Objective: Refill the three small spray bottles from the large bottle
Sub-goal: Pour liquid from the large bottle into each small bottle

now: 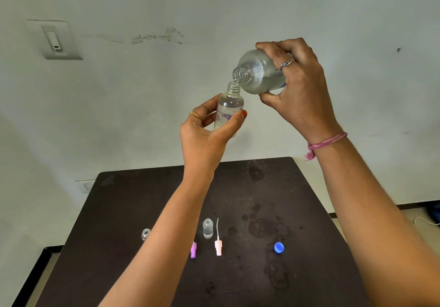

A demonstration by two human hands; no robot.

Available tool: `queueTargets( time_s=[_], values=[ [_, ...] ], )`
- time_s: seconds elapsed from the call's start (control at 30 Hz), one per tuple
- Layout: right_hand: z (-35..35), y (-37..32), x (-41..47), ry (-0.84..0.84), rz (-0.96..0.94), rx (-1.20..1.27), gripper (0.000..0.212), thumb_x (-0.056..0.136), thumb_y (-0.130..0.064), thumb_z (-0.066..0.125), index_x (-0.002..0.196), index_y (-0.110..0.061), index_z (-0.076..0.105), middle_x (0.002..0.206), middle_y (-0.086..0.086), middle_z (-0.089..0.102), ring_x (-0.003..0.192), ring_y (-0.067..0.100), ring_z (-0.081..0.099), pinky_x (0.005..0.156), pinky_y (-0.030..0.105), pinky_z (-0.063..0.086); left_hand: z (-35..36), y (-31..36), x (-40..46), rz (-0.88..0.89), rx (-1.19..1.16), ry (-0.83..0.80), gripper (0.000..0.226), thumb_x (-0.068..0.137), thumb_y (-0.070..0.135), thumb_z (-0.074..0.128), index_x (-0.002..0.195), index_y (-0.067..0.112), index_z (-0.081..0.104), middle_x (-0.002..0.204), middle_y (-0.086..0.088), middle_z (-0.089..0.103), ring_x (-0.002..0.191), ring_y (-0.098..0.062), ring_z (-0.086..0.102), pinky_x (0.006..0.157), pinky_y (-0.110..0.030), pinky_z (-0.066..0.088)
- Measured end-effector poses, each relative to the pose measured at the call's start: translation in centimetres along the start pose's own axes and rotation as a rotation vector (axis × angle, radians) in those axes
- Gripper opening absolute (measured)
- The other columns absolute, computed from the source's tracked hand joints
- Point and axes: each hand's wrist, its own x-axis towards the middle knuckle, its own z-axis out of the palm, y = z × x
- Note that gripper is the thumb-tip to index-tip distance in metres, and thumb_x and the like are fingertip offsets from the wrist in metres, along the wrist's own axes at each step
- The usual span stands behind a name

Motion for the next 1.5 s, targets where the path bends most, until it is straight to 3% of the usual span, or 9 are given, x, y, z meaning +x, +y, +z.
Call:
queueTargets(
  time_s=[0.13,0.3,0.6,0.8,0.97,1.37,1.5],
  values=[
    [0.01,-0.02,0.0,-0.001,0.001,-0.005,0.07,0.067,-0.011,0.081,0.132,-0.016,0.055,0.122,0.013,0.055,0.111,0.028,0.054,0.087,0.031,0.048,-0.03,0.03,-0.01,-0.004,-0.001,0.0,0.05,0.073,0.029,0.085,0.119,0.019,0.069,0.11,0.004,0.073,0.105,-0.015,0.067,0.084,-0.03,0.06],
    [-0.07,-0.04,0.04,-0.005,0.001,-0.006,0.07,0.067,-0.011,0.081,0.132,-0.016,0.055,0.123,0.013,0.055,0.112,0.029,0.053,0.087,0.033,0.049,0.11,0.24,-0.11,0.004,-0.022,-0.003,0.05,0.073,0.026,0.085,0.119,0.016,0.068,0.11,0.003,0.073,0.1,-0.012,0.068,0.072,-0.012,0.053],
    [0.0,-0.01,0.06,-0.004,0.0,0.0,0.071,0.066,-0.01,0.082,0.132,-0.016,0.055,0.122,0.013,0.055,0.111,0.029,0.054,0.086,0.033,0.05,0.17,0.35,-0.11,0.011,-0.031,-0.001,0.049,0.074,0.025,0.084,0.12,0.015,0.068,0.111,0.002,0.072,0.1,-0.01,0.068,0.067,-0.006,0.049],
    [0.02,0.04,0.11,-0.01,0.001,-0.002,0.072,0.066,-0.01,0.082,0.132,-0.017,0.055,0.122,0.013,0.055,0.111,0.028,0.054,0.086,0.031,0.048,0.13,0.31,-0.1,0.01,-0.028,-0.002,0.05,0.074,0.026,0.085,0.12,0.016,0.068,0.11,0.003,0.073,0.102,-0.011,0.067,0.069,-0.009,0.051],
    [0.12,0.1,0.09,-0.006,0.006,0.015,0.071,0.066,-0.011,0.082,0.132,-0.017,0.056,0.121,0.012,0.055,0.111,0.028,0.054,0.086,0.031,0.049,0.02,0.06,0.09,0.01,0.001,-0.001,0.05,0.073,0.03,0.085,0.119,0.02,0.069,0.11,0.007,0.073,0.104,-0.013,0.067,0.081,-0.022,0.058],
    [0.19,0.25,0.08,-0.008,0.004,0.013,0.071,0.066,-0.01,0.08,0.132,-0.018,0.055,0.122,0.011,0.055,0.11,0.028,0.053,0.086,0.029,0.047,0.18,0.07,0.09,0.011,-0.001,0.001,0.05,0.073,0.03,0.085,0.119,0.021,0.069,0.11,0.007,0.073,0.105,-0.012,0.066,0.072,-0.008,0.05],
    [0.13,0.3,0.08,-0.009,0.003,0.014,0.071,0.066,-0.01,0.081,0.132,-0.017,0.056,0.122,0.012,0.055,0.111,0.028,0.053,0.086,0.03,0.048,0.19,0.0,0.17,0.015,0.005,0.001,0.051,0.073,0.031,0.085,0.119,0.02,0.069,0.11,0.007,0.073,0.105,-0.012,0.066,0.075,-0.011,0.053]
  ],
)
